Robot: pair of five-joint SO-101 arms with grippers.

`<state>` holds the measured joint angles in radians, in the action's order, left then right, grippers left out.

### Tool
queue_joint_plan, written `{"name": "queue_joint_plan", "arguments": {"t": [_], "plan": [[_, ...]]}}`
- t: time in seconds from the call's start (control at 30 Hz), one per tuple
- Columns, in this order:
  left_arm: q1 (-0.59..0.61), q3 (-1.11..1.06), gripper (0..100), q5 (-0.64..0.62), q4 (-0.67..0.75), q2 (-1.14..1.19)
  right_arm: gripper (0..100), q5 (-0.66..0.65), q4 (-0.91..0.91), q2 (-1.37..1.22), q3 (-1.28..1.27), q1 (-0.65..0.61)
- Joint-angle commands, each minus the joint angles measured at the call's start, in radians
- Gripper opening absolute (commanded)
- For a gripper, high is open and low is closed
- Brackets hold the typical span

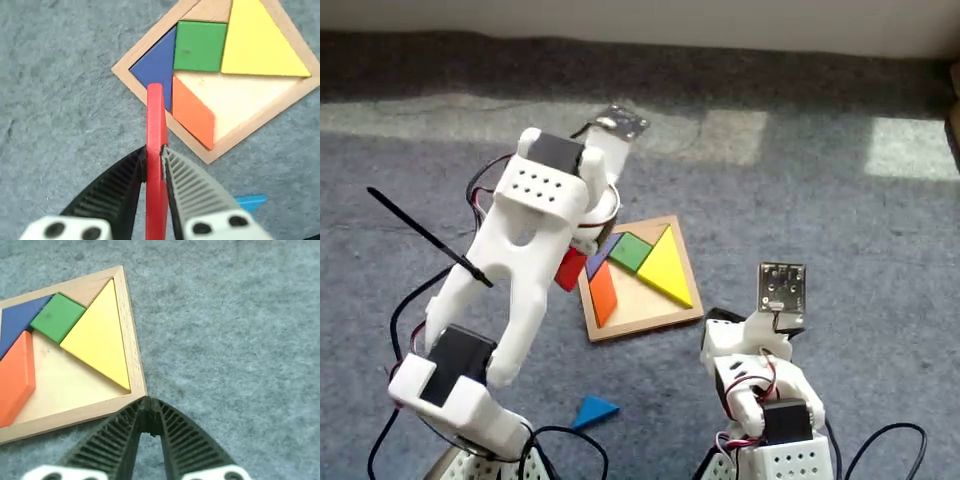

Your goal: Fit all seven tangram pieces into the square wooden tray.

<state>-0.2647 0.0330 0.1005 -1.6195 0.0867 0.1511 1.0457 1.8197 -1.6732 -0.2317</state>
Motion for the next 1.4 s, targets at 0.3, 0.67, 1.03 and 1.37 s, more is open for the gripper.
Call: {"name": "queue_joint_plan", "arguments": {"t": [0.3,0.67,1.03,1.37], "plan": [[-0.168,-0.249,0,0.029,0.394,-0.065,0.5,-0.011,-0.104,0.013,-0.140,0.127],[-0.234,-0.381,0,0.008,0.620,-0.067,0.5,-0.011,-0.114,0.013,-0.140,0.134],[-0.237,-0.608,1,0.011,0.723,-0.326,0.5,-0.011,-0.114,0.013,-0.140,0.131],[-0.334,-0.733,11,0.009,0.760,-0.338,0.5,-0.011,-0.114,0.013,-0.140,0.131]]}}
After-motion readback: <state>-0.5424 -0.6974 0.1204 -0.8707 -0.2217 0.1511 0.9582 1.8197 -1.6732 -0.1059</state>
